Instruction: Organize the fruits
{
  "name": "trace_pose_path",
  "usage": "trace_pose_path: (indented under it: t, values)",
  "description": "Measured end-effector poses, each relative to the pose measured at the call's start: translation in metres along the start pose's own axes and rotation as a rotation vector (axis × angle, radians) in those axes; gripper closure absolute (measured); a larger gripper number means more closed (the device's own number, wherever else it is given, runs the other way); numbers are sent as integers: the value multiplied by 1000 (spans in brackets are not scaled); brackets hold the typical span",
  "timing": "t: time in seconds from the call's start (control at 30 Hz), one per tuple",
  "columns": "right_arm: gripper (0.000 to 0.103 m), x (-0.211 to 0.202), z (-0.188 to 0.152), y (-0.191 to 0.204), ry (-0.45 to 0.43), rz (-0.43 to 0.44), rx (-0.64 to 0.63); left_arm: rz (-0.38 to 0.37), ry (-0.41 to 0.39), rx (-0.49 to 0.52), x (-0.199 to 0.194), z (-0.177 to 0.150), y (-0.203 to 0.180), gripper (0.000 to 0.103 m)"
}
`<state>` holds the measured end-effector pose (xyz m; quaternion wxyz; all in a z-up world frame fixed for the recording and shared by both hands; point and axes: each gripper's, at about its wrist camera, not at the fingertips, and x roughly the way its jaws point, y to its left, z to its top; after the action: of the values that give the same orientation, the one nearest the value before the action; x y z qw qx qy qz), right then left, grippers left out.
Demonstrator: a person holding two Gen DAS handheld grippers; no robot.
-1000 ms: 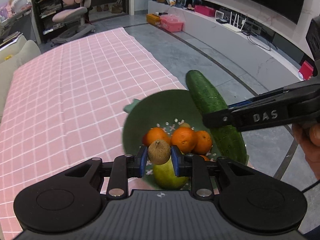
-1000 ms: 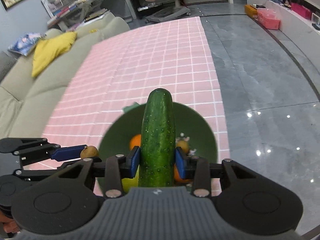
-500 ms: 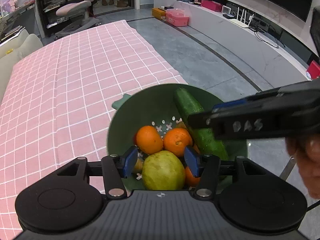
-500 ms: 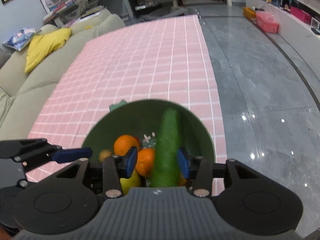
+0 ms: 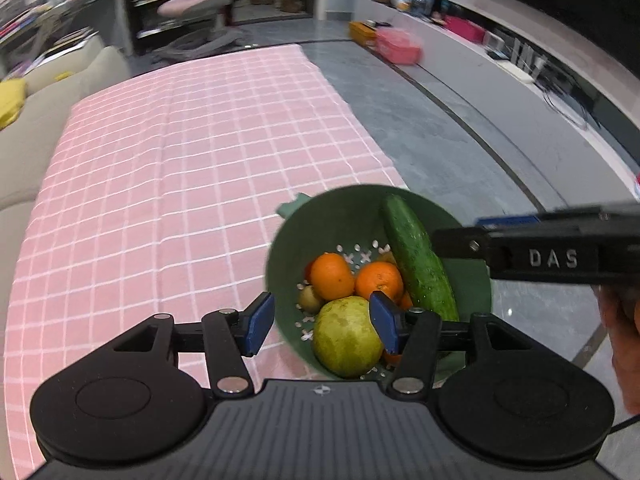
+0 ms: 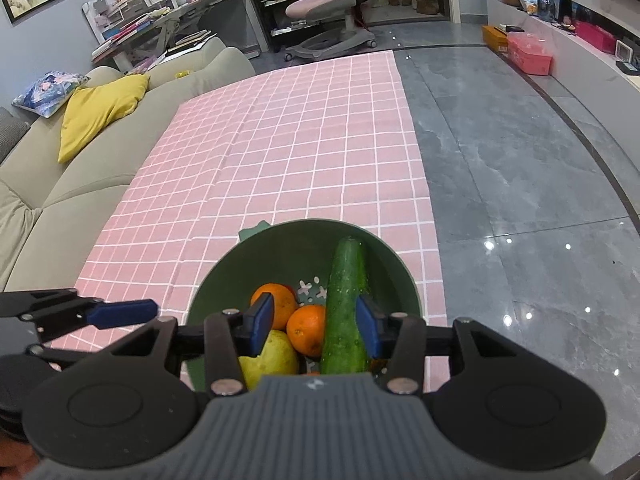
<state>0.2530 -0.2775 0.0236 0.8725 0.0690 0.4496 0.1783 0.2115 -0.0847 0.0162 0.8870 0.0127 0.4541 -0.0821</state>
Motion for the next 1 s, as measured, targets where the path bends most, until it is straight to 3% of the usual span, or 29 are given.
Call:
trace_pose_path:
  t: [0.23, 0.4, 0.57, 0.67, 0.77, 0.83, 1.0]
  values:
    - [56, -35, -9, 2, -34, -27, 27, 72, -26, -84, -37, -4, -2, 26]
    - [54, -66, -28, 4, -73, -28, 68, 225, -66, -123, -58, -21, -17, 15]
    - [47, -95, -50, 13, -147, -63, 49, 212, -81, -145, -69, -35, -31, 14]
    - [38, -107, -66, 12, -178, -88, 57, 264, -94, -134, -76, -42, -41, 14]
    - [38, -112, -74, 9, -167, -91, 63, 267, -121, -107, -81, -50, -47, 1]
    - [38, -113, -76, 9, -165, -97, 47, 239, -86, -104, -79, -51, -47, 0]
    - [38, -110, -76, 13, -158, -99, 16, 253, -74, -103, -77, -55, -50, 0]
